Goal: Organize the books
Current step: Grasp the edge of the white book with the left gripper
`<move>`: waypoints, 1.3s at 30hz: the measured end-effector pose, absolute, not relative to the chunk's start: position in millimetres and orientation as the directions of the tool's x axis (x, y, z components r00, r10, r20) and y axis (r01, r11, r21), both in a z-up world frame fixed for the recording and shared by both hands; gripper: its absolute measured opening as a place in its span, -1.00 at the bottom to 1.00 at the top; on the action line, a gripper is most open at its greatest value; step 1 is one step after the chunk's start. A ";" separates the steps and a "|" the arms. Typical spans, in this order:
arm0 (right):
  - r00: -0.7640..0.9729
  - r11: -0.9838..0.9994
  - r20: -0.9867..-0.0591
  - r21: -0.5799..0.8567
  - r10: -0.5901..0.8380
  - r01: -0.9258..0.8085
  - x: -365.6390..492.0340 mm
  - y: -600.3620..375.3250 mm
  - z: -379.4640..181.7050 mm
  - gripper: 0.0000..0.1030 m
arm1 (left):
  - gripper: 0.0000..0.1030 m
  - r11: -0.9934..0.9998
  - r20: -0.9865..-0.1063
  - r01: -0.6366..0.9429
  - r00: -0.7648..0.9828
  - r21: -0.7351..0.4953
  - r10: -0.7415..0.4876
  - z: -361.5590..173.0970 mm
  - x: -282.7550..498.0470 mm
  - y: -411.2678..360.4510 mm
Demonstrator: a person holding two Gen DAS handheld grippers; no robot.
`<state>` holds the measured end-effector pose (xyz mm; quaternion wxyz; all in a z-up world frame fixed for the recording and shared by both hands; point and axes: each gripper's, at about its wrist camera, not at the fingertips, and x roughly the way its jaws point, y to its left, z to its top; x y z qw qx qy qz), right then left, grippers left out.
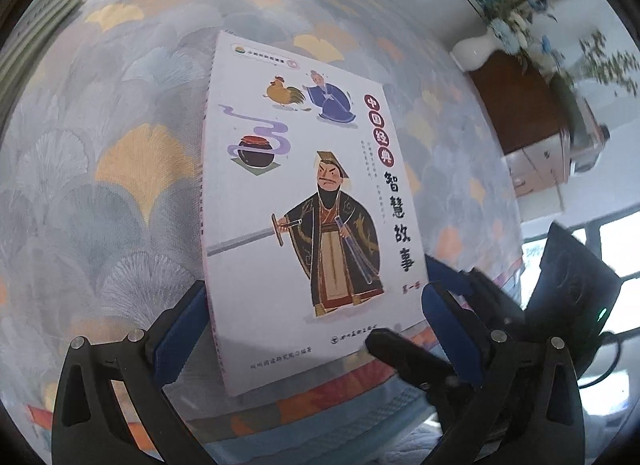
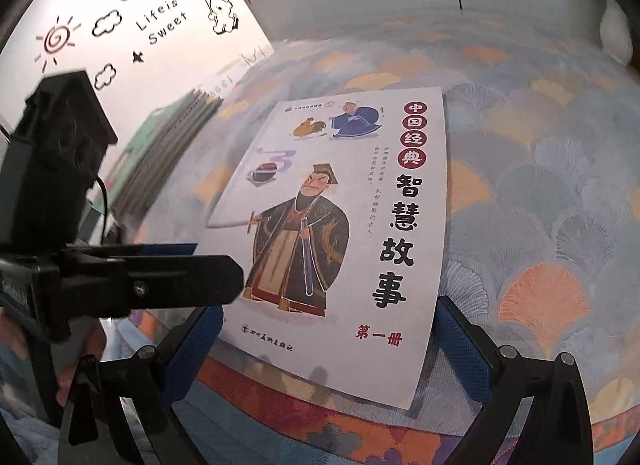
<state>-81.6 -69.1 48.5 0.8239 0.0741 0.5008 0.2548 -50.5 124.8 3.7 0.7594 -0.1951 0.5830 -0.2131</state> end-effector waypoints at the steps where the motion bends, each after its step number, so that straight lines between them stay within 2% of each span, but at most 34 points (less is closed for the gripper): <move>1: 0.368 0.861 -0.791 0.368 0.489 -0.351 -81.3 -67.5 48.6 1.00 | 0.98 0.838 -0.806 0.087 0.235 -0.539 -0.543 7.4 -50.7 123.8; 3: 0.369 0.870 -0.808 0.325 0.460 -0.371 -81.5 -61.4 48.4 1.00 | 0.98 0.847 -0.804 0.132 0.270 -0.515 -0.530 20.8 -54.4 115.8; 5: 0.365 0.871 -0.822 0.285 0.437 -0.400 -82.3 -54.7 47.9 1.00 | 0.97 0.761 -0.728 0.211 0.222 -0.613 -0.648 30.8 -56.9 102.6; 8: 0.352 0.844 -0.784 0.382 0.512 -0.377 -76.6 -67.4 47.3 1.00 | 0.98 0.751 -0.742 0.268 0.158 -0.603 -0.652 29.5 -58.3 78.9; 11: 0.347 0.827 -0.763 0.423 0.546 -0.370 -76.0 -74.0 45.1 1.00 | 0.97 0.790 -0.783 0.202 0.131 -0.579 -0.608 15.3 -51.1 82.9; 13: 0.347 0.838 -0.785 0.372 0.513 -0.399 -77.8 -66.3 44.6 1.00 | 0.89 0.820 -0.807 0.128 0.148 -0.557 -0.571 5.5 -45.1 98.0; 15: 0.356 0.852 -0.822 0.264 0.444 -0.453 -82.7 -50.7 43.4 1.00 | 0.88 0.795 -0.778 0.065 0.175 -0.603 -0.604 7.9 -41.3 114.7; 18: 0.370 0.849 -0.850 0.154 0.374 -0.505 -87.1 -37.3 39.7 0.96 | 0.59 0.809 -0.791 0.024 0.195 -0.587 -0.580 9.7 -35.3 131.9; 20: 0.371 0.840 -0.869 0.088 0.328 -0.535 -88.9 -29.4 38.3 0.88 | 0.06 0.849 -0.825 0.040 0.217 -0.526 -0.521 13.7 -35.1 136.3; 22: 0.372 0.841 -0.874 0.073 0.313 -0.537 -88.5 -27.6 37.2 0.82 | -0.20 0.890 -0.855 0.044 0.260 -0.454 -0.449 15.1 -38.1 140.7; 25: 0.366 0.848 -0.870 0.103 0.331 -0.520 -85.5 -30.4 36.6 0.79 | -0.22 0.904 -0.862 0.061 0.280 -0.423 -0.423 16.5 -39.9 137.1; 29: 0.369 0.852 -0.871 0.100 0.324 -0.514 -85.0 -30.0 35.0 0.77 | -0.22 0.944 -0.893 0.182 0.315 -0.274 -0.320 20.9 -50.2 116.4; 30: 0.370 0.853 -0.869 0.105 0.328 -0.511 -85.2 -29.7 35.4 0.77 | -0.23 0.933 -0.889 0.213 0.303 -0.289 -0.344 21.8 -51.3 112.4; 31: 0.376 0.856 -0.863 0.116 0.338 -0.503 -83.1 -29.3 36.5 0.65 | -0.28 0.924 -0.885 0.234 0.292 -0.302 -0.363 21.3 -52.1 114.0; 32: 0.395 0.872 -0.849 0.145 0.352 -0.467 -80.2 -34.7 40.5 0.28 | -0.33 0.915 -0.880 0.258 0.284 -0.312 -0.380 22.3 -55.7 110.0; 34: 0.366 0.878 -0.834 0.259 0.414 -0.404 -70.2 -47.0 40.1 -0.15 | -0.37 0.913 -0.869 0.271 0.313 -0.305 -0.383 29.6 -56.9 107.8; 39: 0.401 0.885 -0.846 0.162 0.352 -0.437 -75.8 -35.1 38.4 -0.21 | -0.37 0.913 -0.881 0.307 0.307 -0.267 -0.361 27.9 -56.6 109.1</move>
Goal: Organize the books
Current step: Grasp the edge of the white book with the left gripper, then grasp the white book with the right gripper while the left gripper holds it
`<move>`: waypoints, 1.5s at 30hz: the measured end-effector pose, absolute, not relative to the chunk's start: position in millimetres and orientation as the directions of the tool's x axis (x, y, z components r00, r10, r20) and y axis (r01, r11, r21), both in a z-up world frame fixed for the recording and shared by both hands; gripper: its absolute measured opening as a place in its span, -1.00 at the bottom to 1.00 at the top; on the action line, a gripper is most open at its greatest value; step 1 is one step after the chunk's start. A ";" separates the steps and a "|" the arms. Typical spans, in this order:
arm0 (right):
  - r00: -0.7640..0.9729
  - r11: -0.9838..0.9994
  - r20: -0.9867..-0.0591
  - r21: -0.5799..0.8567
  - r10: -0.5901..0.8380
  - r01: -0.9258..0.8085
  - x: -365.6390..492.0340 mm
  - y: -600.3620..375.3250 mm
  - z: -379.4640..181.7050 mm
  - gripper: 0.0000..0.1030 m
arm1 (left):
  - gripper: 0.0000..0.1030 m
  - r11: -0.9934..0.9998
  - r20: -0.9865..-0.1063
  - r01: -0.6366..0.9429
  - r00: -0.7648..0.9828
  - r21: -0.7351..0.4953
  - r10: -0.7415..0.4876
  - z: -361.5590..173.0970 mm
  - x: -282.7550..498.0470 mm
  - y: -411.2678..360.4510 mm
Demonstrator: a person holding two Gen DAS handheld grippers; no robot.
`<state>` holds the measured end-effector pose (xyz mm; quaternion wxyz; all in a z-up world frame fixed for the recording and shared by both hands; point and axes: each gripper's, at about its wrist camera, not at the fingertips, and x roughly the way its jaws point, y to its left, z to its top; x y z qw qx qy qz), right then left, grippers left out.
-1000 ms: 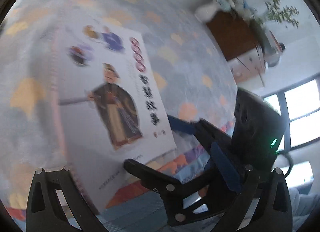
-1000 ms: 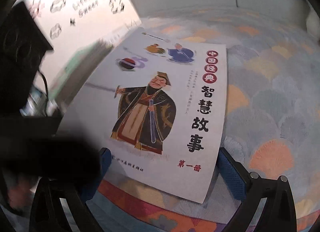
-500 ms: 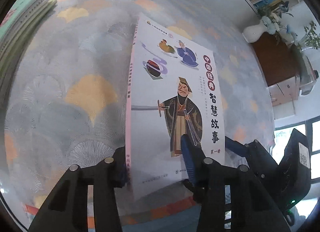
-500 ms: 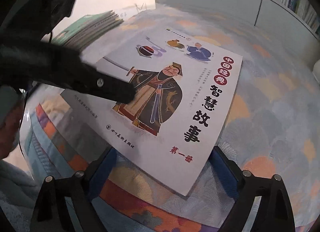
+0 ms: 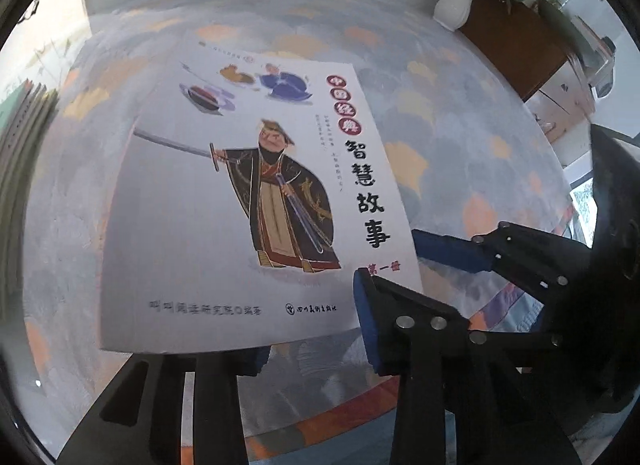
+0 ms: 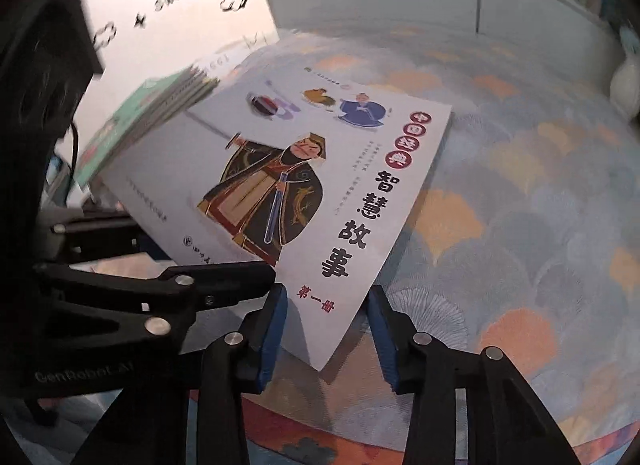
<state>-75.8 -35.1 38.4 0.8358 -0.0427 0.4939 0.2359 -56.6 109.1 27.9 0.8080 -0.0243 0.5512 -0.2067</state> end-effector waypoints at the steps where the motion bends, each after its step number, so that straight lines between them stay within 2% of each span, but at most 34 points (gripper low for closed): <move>1: 0.399 0.884 -0.844 0.171 0.360 -0.435 -76.0 -36.7 36.8 -0.22 | -0.36 0.912 -0.880 0.301 0.300 -0.279 -0.368 25.8 -56.3 113.1; 4: 0.391 0.881 -0.829 0.229 0.399 -0.414 -77.8 -41.2 32.7 -0.26 | -0.35 0.908 -0.876 0.295 0.296 -0.296 -0.382 24.8 -55.2 113.8; 13: 0.390 0.879 -0.834 0.213 0.391 -0.426 -75.7 -38.9 36.1 -0.27 | -0.32 0.908 -0.878 0.310 0.297 -0.283 -0.375 21.3 -51.3 105.7; 15: 0.388 0.881 -0.840 0.199 0.379 -0.430 -72.5 -40.9 37.9 -0.16 | -0.26 0.906 -0.874 0.305 0.298 -0.293 -0.383 20.6 -50.5 106.9; 17: 0.410 0.899 -0.855 0.132 0.316 -0.419 -64.7 -41.4 39.2 0.38 | -0.26 0.904 -0.869 0.293 0.297 -0.310 -0.394 19.9 -51.1 108.8; 19: 0.441 0.905 -0.856 0.070 0.271 -0.420 -58.6 -43.7 39.6 0.60 | -0.26 0.905 -0.867 0.283 0.301 -0.317 -0.397 19.2 -51.8 109.7; 22: 0.442 0.884 -0.855 0.040 0.271 -0.465 -49.2 -42.4 36.0 0.61 | -0.26 0.908 -0.864 0.269 0.310 -0.321 -0.397 18.3 -52.2 110.1; 26: 0.466 0.867 -0.835 0.025 0.292 -0.498 -30.7 -46.0 36.8 0.63 | -0.26 0.881 -0.834 0.238 0.292 -0.410 -0.467 14.7 -49.4 124.3; 28: 0.453 0.887 -0.830 0.101 0.324 -0.450 -15.4 -57.4 36.1 0.63 | -0.28 0.875 -0.830 0.242 0.289 -0.419 -0.477 13.9 -49.7 126.0; 30: 0.424 0.892 -0.800 0.288 0.425 -0.349 8.1 -78.6 31.4 0.66 | -0.28 0.884 -0.837 0.251 0.297 -0.395 -0.459 14.7 -51.8 121.5; 32: 0.433 0.858 -0.742 0.424 0.512 -0.290 28.5 -90.1 30.4 0.87 | -0.27 0.892 -0.846 0.259 0.303 -0.370 -0.439 15.8 -53.1 117.1; 35: 0.441 0.849 -0.726 0.441 0.528 -0.291 55.1 -81.0 27.9 1.00 | -0.27 0.899 -0.855 0.278 0.308 -0.338 -0.417 16.6 -54.8 112.6; 37: 0.450 0.865 -0.741 0.387 0.498 -0.319 68.9 -65.1 27.5 1.00 | -0.27 0.900 -0.857 0.286 0.311 -0.328 -0.411 16.6 -55.8 110.2; 39: 0.445 0.851 -0.728 0.404 0.521 -0.336 82.0 -53.2 26.8 1.00 | -0.27 0.900 -0.856 0.296 0.315 -0.321 -0.409 16.5 -56.8 108.6; 40: 0.441 0.832 -0.706 0.453 0.555 -0.322 87.9 -55.1 26.1 1.00 | -0.27 0.899 -0.856 0.303 0.317 -0.317 -0.408 16.2 -57.6 107.9; 42: 0.414 0.723 -0.603 0.644 0.682 -0.250 105.4 -65.4 19.0 1.00 | -0.27 0.897 -0.855 0.311 0.318 -0.314 -0.410 15.6 -58.8 107.3; 43: 0.393 0.618 -0.518 0.762 0.760 -0.193 114.2 -75.4 12.3 1.00 | -0.27 0.895 -0.854 0.315 0.319 -0.314 -0.412 15.3 -59.4 106.8; 45: 0.335 0.546 -0.472 0.819 0.816 -0.177 123.7 -81.5 10.4 1.00 | -0.27 0.893 -0.851 0.314 0.318 -0.321 -0.418 14.5 -59.5 106.6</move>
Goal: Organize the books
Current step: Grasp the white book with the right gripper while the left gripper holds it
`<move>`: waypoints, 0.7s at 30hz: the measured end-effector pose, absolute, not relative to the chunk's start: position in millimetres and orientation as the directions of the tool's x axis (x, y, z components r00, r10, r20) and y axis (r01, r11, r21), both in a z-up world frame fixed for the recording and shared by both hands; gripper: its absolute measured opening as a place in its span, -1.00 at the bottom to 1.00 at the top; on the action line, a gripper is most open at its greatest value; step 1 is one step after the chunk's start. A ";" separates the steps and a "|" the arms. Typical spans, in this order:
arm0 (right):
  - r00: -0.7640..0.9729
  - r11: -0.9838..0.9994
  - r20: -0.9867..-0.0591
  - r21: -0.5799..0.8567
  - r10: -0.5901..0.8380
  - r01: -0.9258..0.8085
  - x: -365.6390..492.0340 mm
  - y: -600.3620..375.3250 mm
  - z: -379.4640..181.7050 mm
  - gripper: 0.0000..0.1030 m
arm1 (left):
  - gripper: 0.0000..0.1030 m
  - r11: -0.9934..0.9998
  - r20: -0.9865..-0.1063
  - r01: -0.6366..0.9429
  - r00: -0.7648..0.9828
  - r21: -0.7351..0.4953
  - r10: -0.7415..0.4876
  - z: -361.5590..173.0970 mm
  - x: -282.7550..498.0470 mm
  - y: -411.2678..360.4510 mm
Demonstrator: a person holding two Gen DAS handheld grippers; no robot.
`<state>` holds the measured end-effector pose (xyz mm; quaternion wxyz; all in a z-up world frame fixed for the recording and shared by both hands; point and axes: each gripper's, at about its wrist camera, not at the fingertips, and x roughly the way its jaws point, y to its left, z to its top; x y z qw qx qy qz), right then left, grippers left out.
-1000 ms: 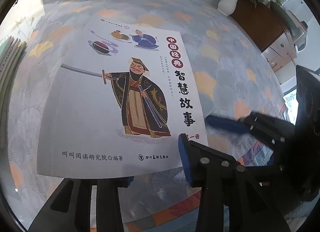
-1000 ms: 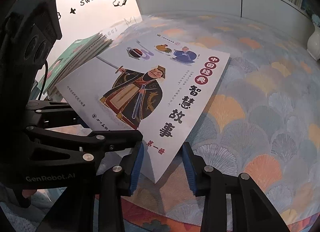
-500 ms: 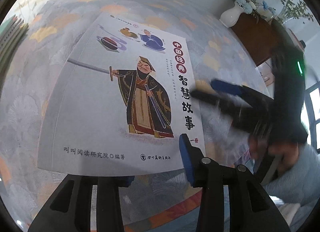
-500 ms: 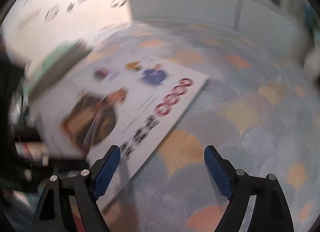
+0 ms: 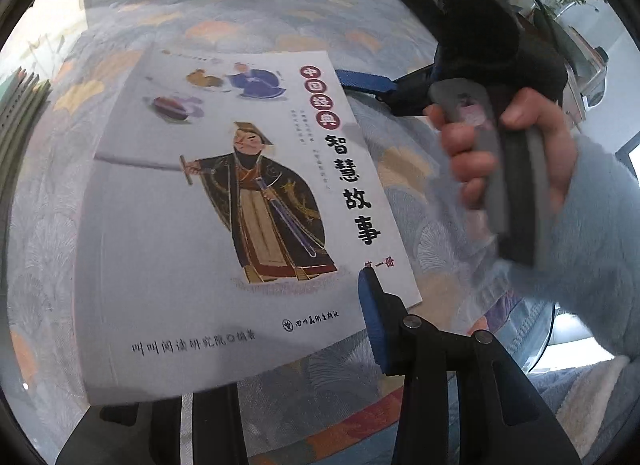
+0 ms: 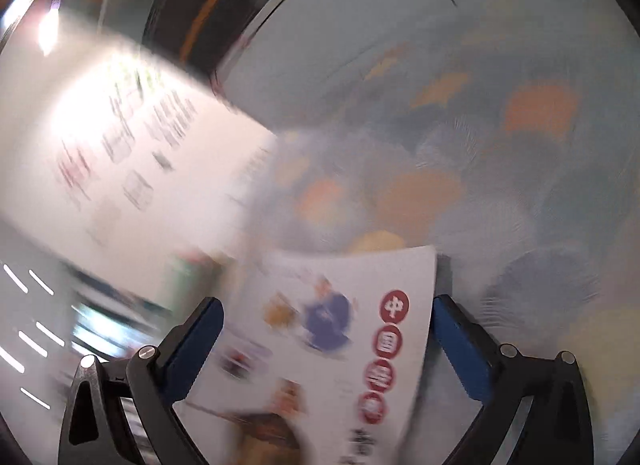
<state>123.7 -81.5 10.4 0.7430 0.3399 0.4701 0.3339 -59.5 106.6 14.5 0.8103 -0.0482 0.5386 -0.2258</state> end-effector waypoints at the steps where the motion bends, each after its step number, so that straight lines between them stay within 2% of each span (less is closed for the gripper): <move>1: 0.256 0.516 -0.464 0.832 0.848 -0.205 128.5 -79.1 9.5 1.00 | -0.27 0.892 -0.849 0.310 0.317 -0.329 -0.423 14.1 -59.2 107.2; 4: 0.108 0.506 -0.499 0.803 0.860 -0.315 126.1 -66.6 10.1 1.00 | -0.27 0.888 -0.841 0.290 0.314 -0.357 -0.441 13.0 -58.4 109.7; 7: 0.074 0.521 -0.534 0.772 0.842 -0.365 121.1 -58.5 11.8 0.99 | -0.27 0.889 -0.841 0.286 0.314 -0.359 -0.441 12.9 -56.6 108.2; 9: 0.044 0.451 -0.463 0.832 0.885 -0.323 113.4 -61.6 5.4 0.65 | -0.26 0.894 -0.847 0.292 0.320 -0.339 -0.426 12.7 -54.5 105.0; 10: 0.045 0.411 -0.414 0.875 0.909 -0.258 114.7 -61.9 -4.3 0.19 | -0.25 0.896 -0.847 0.289 0.324 -0.336 -0.422 12.4 -54.8 103.8; 11: 0.061 0.394 -0.390 0.896 0.919 -0.207 111.4 -62.9 -12.5 0.03 | -0.25 0.897 -0.847 0.288 0.325 -0.334 -0.420 12.5 -54.7 102.9; 12: 0.088 0.397 -0.387 0.900 0.918 -0.181 110.4 -65.5 -18.6 0.01 | -0.25 0.898 -0.848 0.288 0.326 -0.332 -0.418 12.3 -54.7 102.1; 13: 0.101 0.418 -0.406 0.890 0.908 -0.183 109.7 -66.2 -20.8 -0.23 | -0.25 0.898 -0.848 0.288 0.326 -0.333 -0.418 12.0 -55.0 101.5; 14: 0.105 0.446 -0.433 0.875 0.895 -0.189 109.6 -65.8 -22.5 -0.38 | -0.24 0.898 -0.847 0.287 0.327 -0.334 -0.419 12.1 -54.8 101.0; 19: -0.013 0.494 -0.522 0.816 0.853 -0.301 105.3 -48.9 -15.5 -0.38 | -0.24 0.898 -0.847 0.289 0.328 -0.332 -0.419 11.4 -54.8 97.0; 21: -0.077 0.436 -0.471 0.858 0.879 -0.272 103.8 -53.4 -19.4 -0.35 | -0.22 0.894 -0.842 0.285 0.326 -0.347 -0.430 11.4 -53.7 97.6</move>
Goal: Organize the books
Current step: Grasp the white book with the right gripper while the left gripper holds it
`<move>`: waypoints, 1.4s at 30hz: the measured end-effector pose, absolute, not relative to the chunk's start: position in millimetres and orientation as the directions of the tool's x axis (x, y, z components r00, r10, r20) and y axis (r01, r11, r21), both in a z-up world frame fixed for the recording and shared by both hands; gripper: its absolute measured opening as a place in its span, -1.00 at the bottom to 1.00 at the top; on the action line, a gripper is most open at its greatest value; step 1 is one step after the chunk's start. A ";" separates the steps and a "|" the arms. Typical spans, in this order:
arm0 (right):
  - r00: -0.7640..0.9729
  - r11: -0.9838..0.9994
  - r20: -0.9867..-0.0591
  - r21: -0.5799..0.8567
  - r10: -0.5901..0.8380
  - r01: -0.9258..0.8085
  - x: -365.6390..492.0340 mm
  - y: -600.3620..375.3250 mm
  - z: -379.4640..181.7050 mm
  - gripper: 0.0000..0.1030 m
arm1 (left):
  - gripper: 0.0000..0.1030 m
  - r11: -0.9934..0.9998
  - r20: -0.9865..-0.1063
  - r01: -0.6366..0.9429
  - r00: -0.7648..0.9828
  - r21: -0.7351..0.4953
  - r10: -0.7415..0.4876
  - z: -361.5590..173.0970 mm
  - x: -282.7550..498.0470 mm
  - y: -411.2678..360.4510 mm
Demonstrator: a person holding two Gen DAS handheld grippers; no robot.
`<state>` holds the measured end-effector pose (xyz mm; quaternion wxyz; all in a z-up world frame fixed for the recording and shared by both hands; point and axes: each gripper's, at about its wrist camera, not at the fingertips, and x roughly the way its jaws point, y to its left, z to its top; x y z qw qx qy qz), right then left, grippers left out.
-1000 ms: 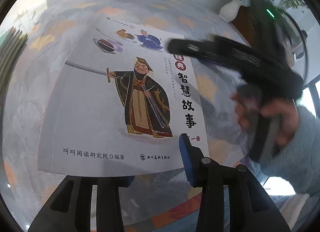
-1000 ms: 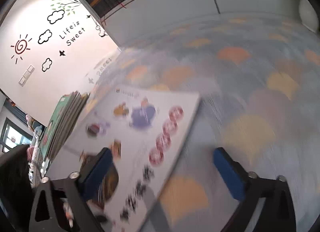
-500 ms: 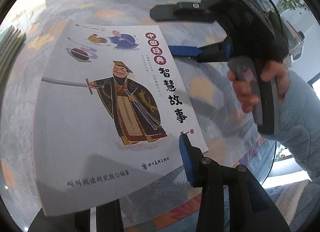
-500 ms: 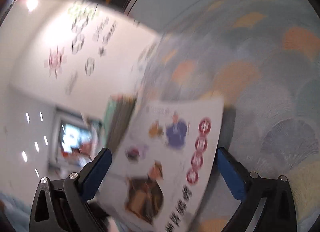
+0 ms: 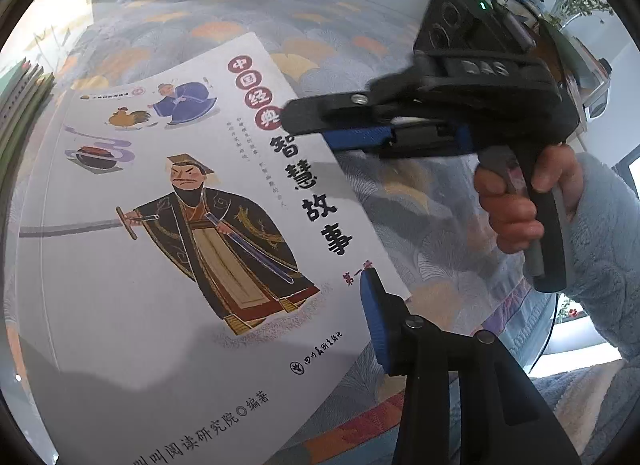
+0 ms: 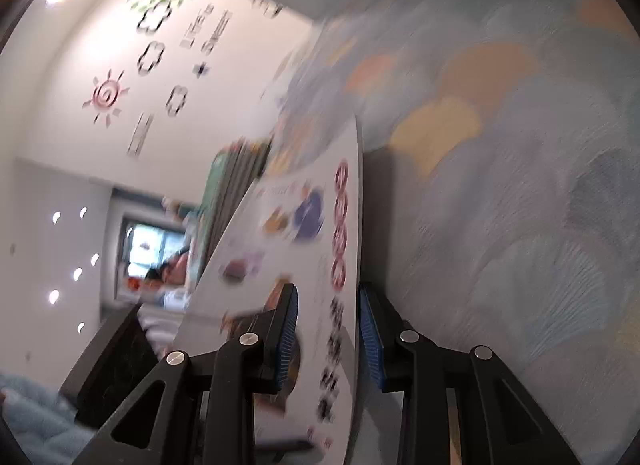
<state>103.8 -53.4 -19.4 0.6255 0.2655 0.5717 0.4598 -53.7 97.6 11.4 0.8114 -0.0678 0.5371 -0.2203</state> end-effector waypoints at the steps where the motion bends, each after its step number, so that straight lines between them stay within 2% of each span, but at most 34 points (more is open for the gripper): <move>1: -0.093 0.412 -0.447 0.874 0.890 -0.258 102.6 -55.6 -23.0 -0.35 | -0.21 0.891 -0.838 0.282 0.324 -0.357 -0.438 10.7 -52.5 100.0; 3: -0.107 0.410 -0.451 0.871 0.886 -0.271 87.2 -62.0 -26.8 -0.35 | -0.21 0.887 -0.834 0.276 0.323 -0.370 -0.448 9.8 -52.3 102.1; 6: -0.134 0.447 -0.505 0.837 0.853 -0.316 85.3 -51.5 -23.4 -0.35 | -0.21 0.891 -0.838 0.280 0.325 -0.358 -0.439 8.2 -53.3 100.1; 8: -0.165 0.387 -0.440 0.880 0.883 -0.277 88.7 -53.7 -23.4 -0.14 | -0.18 0.889 -0.837 0.283 0.324 -0.360 -0.442 8.5 -55.1 99.5; 10: -0.180 0.338 -0.386 0.908 0.905 -0.250 91.2 -53.7 -24.5 -0.05 | -0.17 0.883 -0.830 0.277 0.322 -0.378 -0.456 6.9 -54.6 102.6; 12: -0.185 0.329 -0.377 0.912 0.908 -0.247 92.7 -48.1 -25.4 -0.05 | -0.17 0.881 -0.827 0.276 0.320 -0.384 -0.461 5.0 -53.9 106.5; 13: -0.189 0.337 -0.388 0.907 0.902 -0.253 92.2 -47.7 -24.7 -0.05 | -0.17 0.883 -0.830 0.278 0.320 -0.379 -0.457 4.7 -54.1 106.6; 16: -0.185 0.448 -0.531 0.821 0.827 -0.354 84.2 -28.4 -14.9 -0.06 | -0.17 0.887 -0.838 0.292 0.318 -0.359 -0.444 6.1 -53.9 103.8; 18: -0.149 0.478 -0.582 0.766 0.800 -0.429 74.3 -13.7 -2.4 0.15 | -0.15 0.890 -0.844 0.301 0.317 -0.343 -0.432 6.2 -54.3 100.6; 21: -0.087 0.527 -0.633 0.706 0.769 -0.473 61.7 -7.5 4.9 0.19 | -0.15 0.891 -0.845 0.303 0.319 -0.338 -0.429 5.1 -54.5 99.9; 24: -0.016 0.570 -0.622 0.727 0.783 -0.383 58.0 -17.5 0.3 0.03 | -0.14 0.891 -0.843 0.302 0.323 -0.340 -0.431 3.4 -54.7 98.3; 26: 0.023 0.600 -0.630 0.726 0.776 -0.336 56.4 -28.6 -5.1 -0.36 | -0.14 0.892 -0.842 0.301 0.327 -0.338 -0.430 2.0 -55.3 96.7; 29: 0.073 0.640 -0.659 0.689 0.748 -0.339 51.3 -33.1 -1.8 -0.65 | -0.13 0.894 -0.843 0.294 0.328 -0.338 -0.426 0.0 -54.8 93.3; 35: 0.169 0.714 -0.729 0.550 0.664 -0.433 34.7 -23.9 15.5 -0.67 | -0.06 0.905 -0.855 0.296 0.333 -0.305 -0.398 6.2 -56.2 90.0; 37: 0.183 0.721 -0.731 0.539 0.657 -0.435 31.8 -26.1 16.1 -0.67 | -0.04 0.905 -0.856 0.295 0.330 -0.308 -0.399 7.2 -55.9 88.3; 42: 0.218 0.722 -0.702 0.579 0.678 -0.379 25.8 -32.2 14.3 -0.68 | -0.01 0.886 -0.829 0.230 0.317 -0.404 -0.460 5.3 -52.7 104.3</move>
